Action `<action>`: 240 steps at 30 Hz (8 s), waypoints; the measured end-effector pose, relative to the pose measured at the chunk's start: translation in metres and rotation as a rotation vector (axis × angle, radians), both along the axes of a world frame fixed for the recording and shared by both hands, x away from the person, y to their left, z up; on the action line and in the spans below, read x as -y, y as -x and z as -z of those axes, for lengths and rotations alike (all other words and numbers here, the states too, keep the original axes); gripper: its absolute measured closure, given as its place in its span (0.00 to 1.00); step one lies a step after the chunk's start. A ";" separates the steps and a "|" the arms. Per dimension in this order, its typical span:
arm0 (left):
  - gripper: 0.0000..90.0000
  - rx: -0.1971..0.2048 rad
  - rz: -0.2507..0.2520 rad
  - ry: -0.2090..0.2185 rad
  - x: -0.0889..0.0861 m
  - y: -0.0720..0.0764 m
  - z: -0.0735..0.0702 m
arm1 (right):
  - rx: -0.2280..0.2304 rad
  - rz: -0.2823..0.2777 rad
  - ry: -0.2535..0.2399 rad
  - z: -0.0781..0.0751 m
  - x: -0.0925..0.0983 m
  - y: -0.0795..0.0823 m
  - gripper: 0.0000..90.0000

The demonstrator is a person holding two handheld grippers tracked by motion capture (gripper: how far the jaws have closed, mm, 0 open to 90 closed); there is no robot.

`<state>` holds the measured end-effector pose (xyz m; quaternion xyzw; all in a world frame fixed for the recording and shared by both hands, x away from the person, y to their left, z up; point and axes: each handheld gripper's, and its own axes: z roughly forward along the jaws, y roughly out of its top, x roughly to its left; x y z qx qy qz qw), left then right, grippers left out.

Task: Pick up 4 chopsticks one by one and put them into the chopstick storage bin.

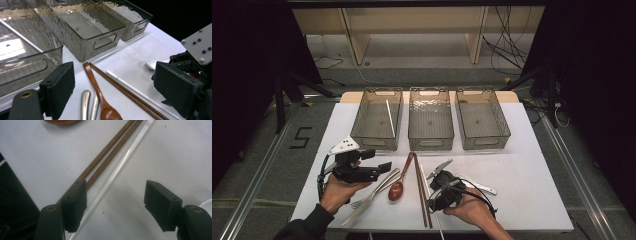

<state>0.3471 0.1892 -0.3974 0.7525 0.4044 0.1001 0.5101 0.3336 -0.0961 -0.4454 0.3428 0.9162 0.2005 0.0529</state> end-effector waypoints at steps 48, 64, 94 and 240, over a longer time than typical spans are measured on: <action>0.19 -0.005 -0.002 -0.026 -0.012 0.011 0.009 | -0.094 0.003 0.182 0.013 0.005 -0.029 0.90; 0.19 -0.010 0.000 -0.031 -0.012 0.010 0.010 | -0.076 -0.002 0.182 0.012 0.008 -0.029 0.95; 0.19 -0.053 0.015 0.039 -0.002 0.007 0.011 | 0.116 0.023 -0.047 -0.036 0.023 -0.026 0.95; 0.92 -0.136 -0.244 0.316 -0.072 -0.133 -0.080 | 0.187 0.058 -0.334 -0.052 0.040 -0.008 0.32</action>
